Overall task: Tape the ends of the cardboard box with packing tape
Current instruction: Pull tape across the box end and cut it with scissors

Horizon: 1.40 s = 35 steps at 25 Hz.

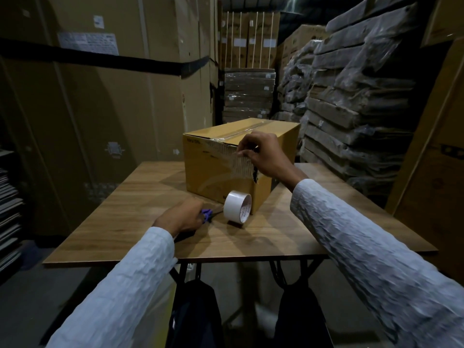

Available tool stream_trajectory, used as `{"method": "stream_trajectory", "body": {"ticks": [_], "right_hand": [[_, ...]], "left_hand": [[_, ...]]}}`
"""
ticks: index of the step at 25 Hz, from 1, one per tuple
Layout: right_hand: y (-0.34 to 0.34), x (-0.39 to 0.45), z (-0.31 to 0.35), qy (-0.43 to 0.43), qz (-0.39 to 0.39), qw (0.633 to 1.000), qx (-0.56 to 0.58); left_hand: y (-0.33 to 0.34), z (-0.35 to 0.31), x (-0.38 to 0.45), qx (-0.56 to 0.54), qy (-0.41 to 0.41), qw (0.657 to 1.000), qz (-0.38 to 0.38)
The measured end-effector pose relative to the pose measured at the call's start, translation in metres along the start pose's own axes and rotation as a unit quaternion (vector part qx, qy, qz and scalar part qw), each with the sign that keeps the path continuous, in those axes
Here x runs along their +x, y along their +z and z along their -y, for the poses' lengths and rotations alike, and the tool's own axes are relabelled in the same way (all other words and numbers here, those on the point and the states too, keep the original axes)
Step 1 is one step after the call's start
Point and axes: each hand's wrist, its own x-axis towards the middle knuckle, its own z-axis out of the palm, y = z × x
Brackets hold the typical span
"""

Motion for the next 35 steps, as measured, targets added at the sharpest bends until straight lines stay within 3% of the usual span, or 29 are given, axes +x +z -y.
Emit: {"method": "stream_trajectory", "body": {"ticks": [3, 5, 7, 12, 17, 24, 35], "right_hand": [[-0.001, 0.001, 0.000, 0.003, 0.005, 1.000, 0.003], [-0.002, 0.002, 0.000, 0.004, 0.007, 1.000, 0.000], [-0.003, 0.002, 0.000, 0.005, 0.010, 1.000, -0.004], [-0.006, 0.000, 0.002, -0.001, 0.010, 1.000, -0.002], [-0.005, -0.003, 0.001, -0.003, 0.011, 1.000, -0.015], [-0.006, -0.002, 0.000, -0.013, 0.009, 1.000, -0.024], [-0.003, -0.003, -0.002, -0.014, -0.010, 1.000, -0.026]], "left_hand": [[0.001, -0.003, 0.002, -0.118, 0.010, 0.992, -0.040], [0.002, 0.003, 0.004, -0.256, -0.002, 0.965, -0.056], [0.001, 0.004, 0.004, -0.324, -0.016, 0.943, -0.076], [0.004, -0.006, 0.009, -0.262, -0.073, 0.932, -0.241], [0.012, -0.009, 0.011, -0.161, -0.018, 0.944, -0.287], [0.009, -0.008, 0.010, -0.096, 0.019, 0.972, -0.216], [-0.024, -0.028, -0.009, -0.190, 0.031, 0.975, -0.112]]}}
